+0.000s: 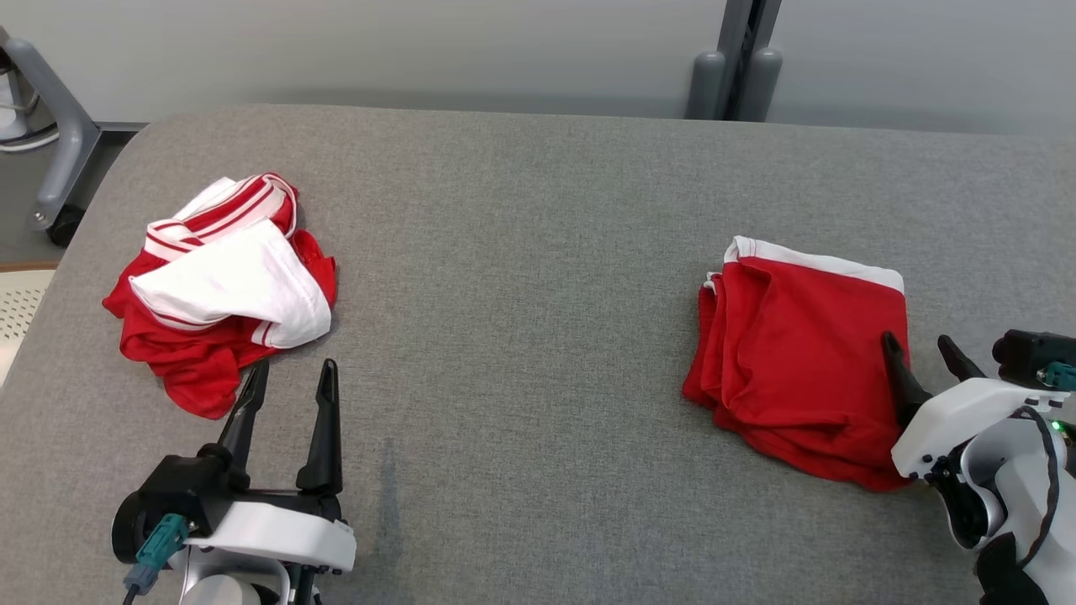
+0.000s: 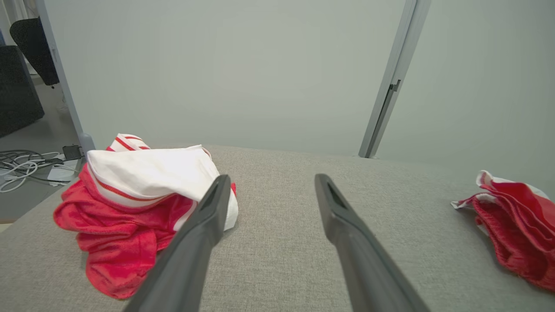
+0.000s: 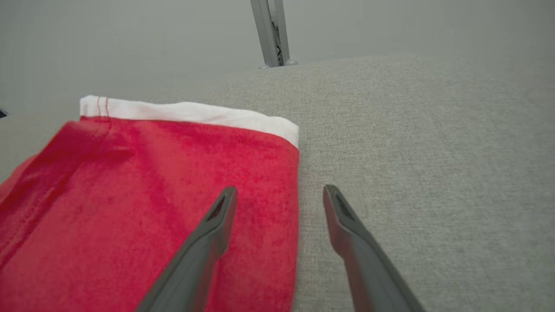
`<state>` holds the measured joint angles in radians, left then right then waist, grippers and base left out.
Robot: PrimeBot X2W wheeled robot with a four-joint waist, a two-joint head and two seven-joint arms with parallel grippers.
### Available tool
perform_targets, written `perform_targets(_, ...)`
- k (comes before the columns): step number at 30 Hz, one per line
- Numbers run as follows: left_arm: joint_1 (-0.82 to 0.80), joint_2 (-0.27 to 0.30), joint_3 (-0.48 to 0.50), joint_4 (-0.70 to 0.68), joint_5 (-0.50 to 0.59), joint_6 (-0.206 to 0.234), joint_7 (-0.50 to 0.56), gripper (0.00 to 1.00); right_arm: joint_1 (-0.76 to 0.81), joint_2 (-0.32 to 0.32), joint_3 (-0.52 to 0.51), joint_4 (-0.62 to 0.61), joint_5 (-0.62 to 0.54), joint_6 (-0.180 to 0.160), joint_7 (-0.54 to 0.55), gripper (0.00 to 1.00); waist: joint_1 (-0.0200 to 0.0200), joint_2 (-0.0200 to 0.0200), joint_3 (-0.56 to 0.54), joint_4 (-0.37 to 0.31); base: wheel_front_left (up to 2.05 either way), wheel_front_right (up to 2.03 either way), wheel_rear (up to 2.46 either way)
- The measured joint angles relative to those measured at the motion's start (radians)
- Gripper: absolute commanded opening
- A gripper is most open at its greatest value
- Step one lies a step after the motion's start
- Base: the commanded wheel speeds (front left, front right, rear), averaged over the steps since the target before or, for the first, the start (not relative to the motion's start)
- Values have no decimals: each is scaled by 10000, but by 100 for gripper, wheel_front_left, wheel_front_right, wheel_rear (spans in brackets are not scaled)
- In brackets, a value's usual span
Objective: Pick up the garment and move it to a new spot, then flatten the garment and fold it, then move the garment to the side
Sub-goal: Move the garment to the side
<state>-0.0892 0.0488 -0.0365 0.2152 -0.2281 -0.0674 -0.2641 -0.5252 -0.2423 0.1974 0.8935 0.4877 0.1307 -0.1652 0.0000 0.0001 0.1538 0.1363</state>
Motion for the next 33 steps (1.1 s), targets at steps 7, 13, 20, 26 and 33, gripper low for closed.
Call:
perform_targets(7,-204,2,-90,35,-19,42,0,100,-309,104,453,1005,401,0,119,100,0,0,281,142,0,0,0)
perform_targets(13,-222,0,-75,107,-25,65,0,100,-445,240,1085,1202,1028,0,437,0,0,0,329,42,0,0,0)
perform_targets(20,-398,2,-109,188,-19,54,0,100,-996,-73,1812,1304,1218,4,270,0,0,0,411,-47,0,0,0)
perform_targets(26,-591,6,-59,61,63,-88,0,100,-2194,-631,2512,1078,1206,2,255,0,0,0,725,-260,0,0,0)
perform_targets(33,-1130,2,-290,-453,67,-136,-2,100,-3418,-1835,3540,462,1122,2,318,0,0,0,1608,-633,0,0,0)
